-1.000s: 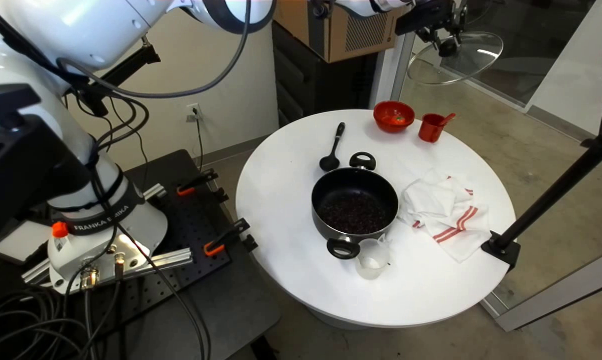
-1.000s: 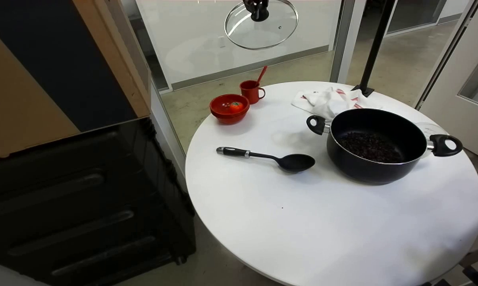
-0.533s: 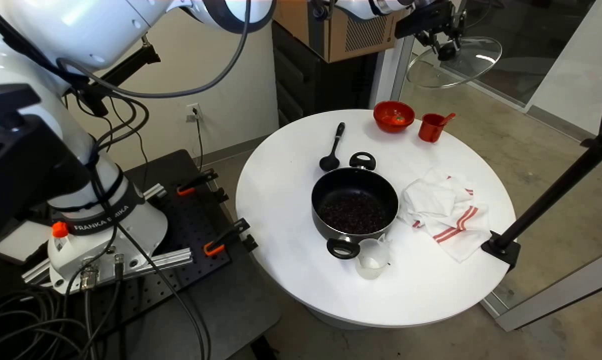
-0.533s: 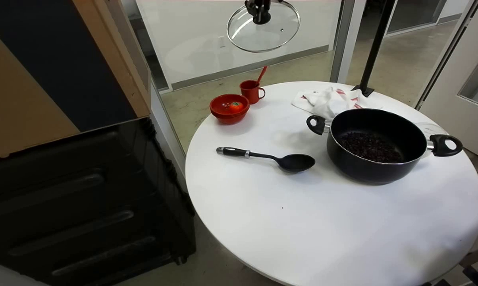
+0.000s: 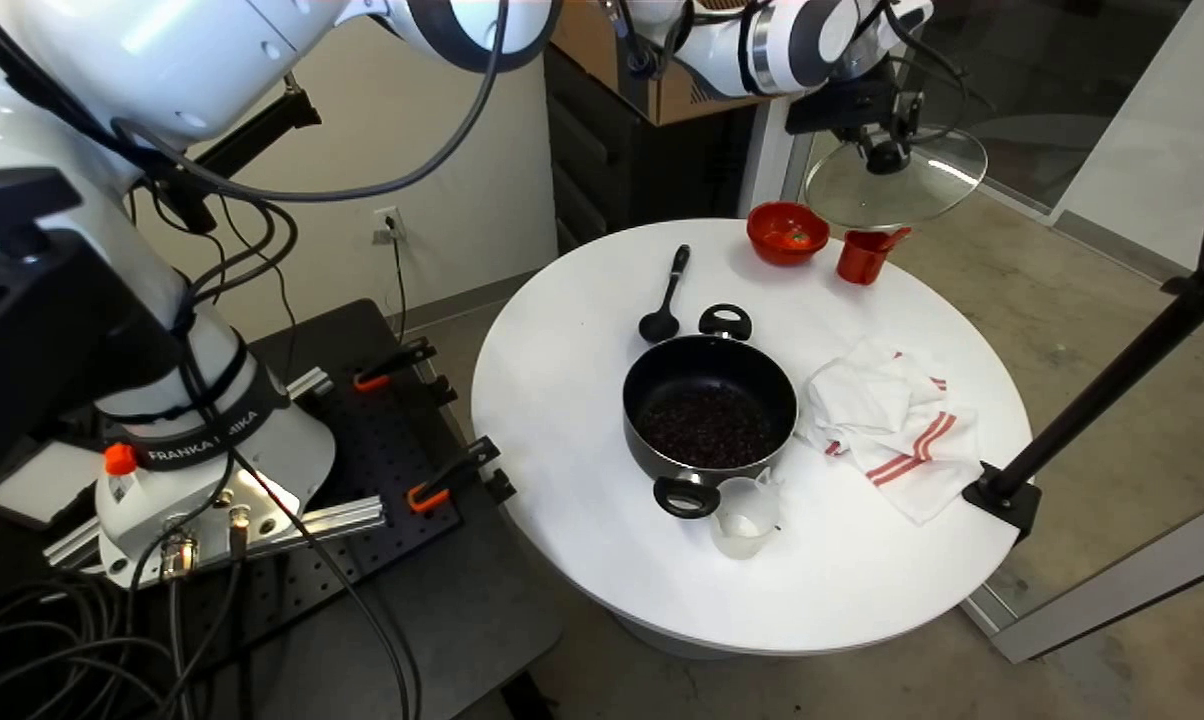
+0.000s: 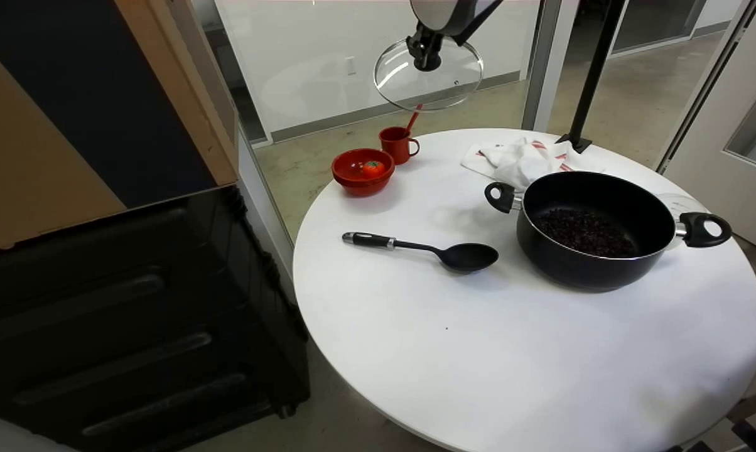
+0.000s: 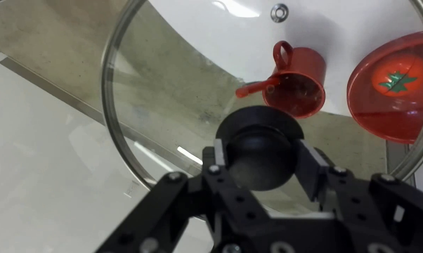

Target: Put the spoon on the table then cover the pot with the lid

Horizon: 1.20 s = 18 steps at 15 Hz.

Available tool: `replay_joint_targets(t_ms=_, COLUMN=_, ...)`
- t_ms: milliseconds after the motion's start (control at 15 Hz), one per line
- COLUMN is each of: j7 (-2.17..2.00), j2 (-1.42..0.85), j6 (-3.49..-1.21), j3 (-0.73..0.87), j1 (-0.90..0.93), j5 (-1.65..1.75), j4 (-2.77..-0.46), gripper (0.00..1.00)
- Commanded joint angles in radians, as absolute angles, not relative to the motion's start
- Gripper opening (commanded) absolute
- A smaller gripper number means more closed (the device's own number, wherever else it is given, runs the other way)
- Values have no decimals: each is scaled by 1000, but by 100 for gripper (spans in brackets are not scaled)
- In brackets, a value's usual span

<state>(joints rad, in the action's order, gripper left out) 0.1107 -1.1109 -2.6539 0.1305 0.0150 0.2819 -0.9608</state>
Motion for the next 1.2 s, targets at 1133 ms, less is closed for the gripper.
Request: replay_joint_targets(t_ms=1133, j7=466, j2=-600, j6=-3094, j3=-221, j1=-368, j5=215, j4=-2004, gripper=25)
